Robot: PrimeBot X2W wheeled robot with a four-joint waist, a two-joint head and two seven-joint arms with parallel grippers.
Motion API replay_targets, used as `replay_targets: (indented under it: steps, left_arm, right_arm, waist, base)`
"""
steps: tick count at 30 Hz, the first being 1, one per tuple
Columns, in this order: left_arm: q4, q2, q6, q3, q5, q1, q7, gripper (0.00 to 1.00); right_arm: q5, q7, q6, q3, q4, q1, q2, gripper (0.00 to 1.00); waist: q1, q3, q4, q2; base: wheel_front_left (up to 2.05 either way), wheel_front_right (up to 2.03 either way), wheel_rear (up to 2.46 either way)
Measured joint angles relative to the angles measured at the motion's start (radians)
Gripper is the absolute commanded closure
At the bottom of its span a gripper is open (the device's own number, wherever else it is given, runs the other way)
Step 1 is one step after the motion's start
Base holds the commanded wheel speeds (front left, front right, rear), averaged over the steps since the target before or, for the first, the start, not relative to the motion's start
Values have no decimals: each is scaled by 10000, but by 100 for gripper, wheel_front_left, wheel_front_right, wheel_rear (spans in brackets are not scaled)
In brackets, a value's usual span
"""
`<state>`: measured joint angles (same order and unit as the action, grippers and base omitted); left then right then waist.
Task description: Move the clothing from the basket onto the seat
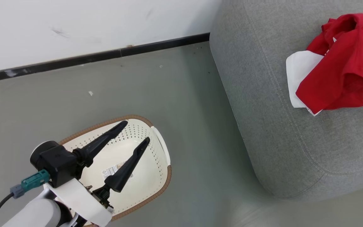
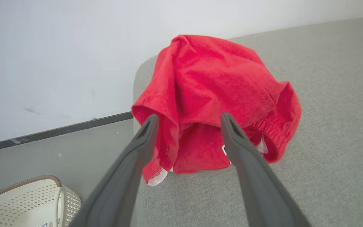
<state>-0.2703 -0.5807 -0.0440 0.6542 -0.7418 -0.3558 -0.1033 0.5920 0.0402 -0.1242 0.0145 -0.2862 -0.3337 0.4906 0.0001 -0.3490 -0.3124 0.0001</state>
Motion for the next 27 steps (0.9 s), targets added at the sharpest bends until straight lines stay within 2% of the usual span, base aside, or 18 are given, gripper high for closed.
replay_targets:
  steps: [9, 16, 27]
  left_arm:
    - [468, 282, 343, -360, -257, 280, -405, 0]
    - [803, 347, 518, -621, -339, 463, -665, 0]
    - [1202, 520, 855, -945, -673, 750, -928, 0]
  right_arm:
    - [355, -44, 0, -548, 1166, 22, 802, 0]
    - [366, 211, 0, -782, 1542, 5, 1172, 0]
    - [305, 558, 0, -1216, 1639, -231, 922, 0]
  waist:
    - [0, 664, 219, 0]
    - [0, 1107, 540, 0]
    - [0, 1697, 1242, 0]
  base:
    - [0, 0, 0]
    - [0, 0, 0]
    - [0, 0, 0]
